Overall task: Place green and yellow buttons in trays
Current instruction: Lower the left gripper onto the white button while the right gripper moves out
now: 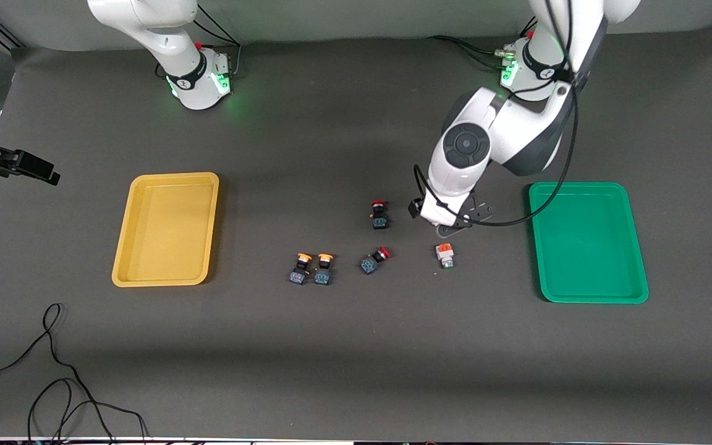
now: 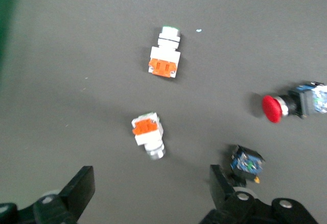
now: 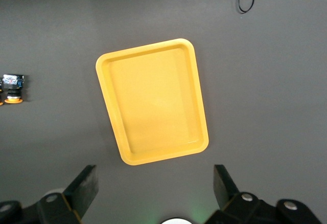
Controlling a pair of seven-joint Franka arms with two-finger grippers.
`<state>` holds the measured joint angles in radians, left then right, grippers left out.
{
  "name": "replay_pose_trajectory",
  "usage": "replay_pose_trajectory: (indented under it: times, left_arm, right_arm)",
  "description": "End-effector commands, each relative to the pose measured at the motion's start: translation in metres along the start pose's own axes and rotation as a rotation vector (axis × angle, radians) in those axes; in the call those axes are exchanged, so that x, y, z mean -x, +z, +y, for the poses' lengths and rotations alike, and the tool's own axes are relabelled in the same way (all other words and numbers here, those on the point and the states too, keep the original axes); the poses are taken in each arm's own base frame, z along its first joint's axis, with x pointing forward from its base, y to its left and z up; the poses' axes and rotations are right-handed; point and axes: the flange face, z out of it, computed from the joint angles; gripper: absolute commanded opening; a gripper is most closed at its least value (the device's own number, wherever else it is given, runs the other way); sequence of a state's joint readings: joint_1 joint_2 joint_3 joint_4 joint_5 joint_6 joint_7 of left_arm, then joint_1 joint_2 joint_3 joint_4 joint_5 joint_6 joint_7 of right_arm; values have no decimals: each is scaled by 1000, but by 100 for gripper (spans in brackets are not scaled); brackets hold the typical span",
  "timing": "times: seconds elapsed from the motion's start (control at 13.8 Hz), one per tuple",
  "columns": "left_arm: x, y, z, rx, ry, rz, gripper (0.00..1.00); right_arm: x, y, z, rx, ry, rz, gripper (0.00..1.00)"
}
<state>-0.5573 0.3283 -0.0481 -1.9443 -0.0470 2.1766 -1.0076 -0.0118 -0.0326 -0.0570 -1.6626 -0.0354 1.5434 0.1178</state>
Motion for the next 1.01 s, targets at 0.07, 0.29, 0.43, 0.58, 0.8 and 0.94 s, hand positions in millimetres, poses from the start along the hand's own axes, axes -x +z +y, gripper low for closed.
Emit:
replay_pose_trajectory:
  times: [0.07,0.29,0.43,0.58,0.8,0.94]
  left_arm:
    - [2,44,-14,-8,-17,9,100]
    - [0,89,-12,-30,-22,-5,100]
    - [-2,110,-12,-34,-24,-9,100]
    - [-4,118,-13,-34,-30,-10,100]
    - [-5,127,-13,-32,-38,-10,94]
    - [-4,127,-12,-31,-56,-9,70]
  right_arm:
    - [-11,9,-39,-21,31,14,100]
    - [-21,22,-78,-36,53,37,100]
    - [-27,35,-110,-38,96,52,100]
    - [-35,56,-144,-37,127,61,100]
    - [-47,90,-188,-42,147,81,100]
    - [-64,115,-217,-48,172,99,100]
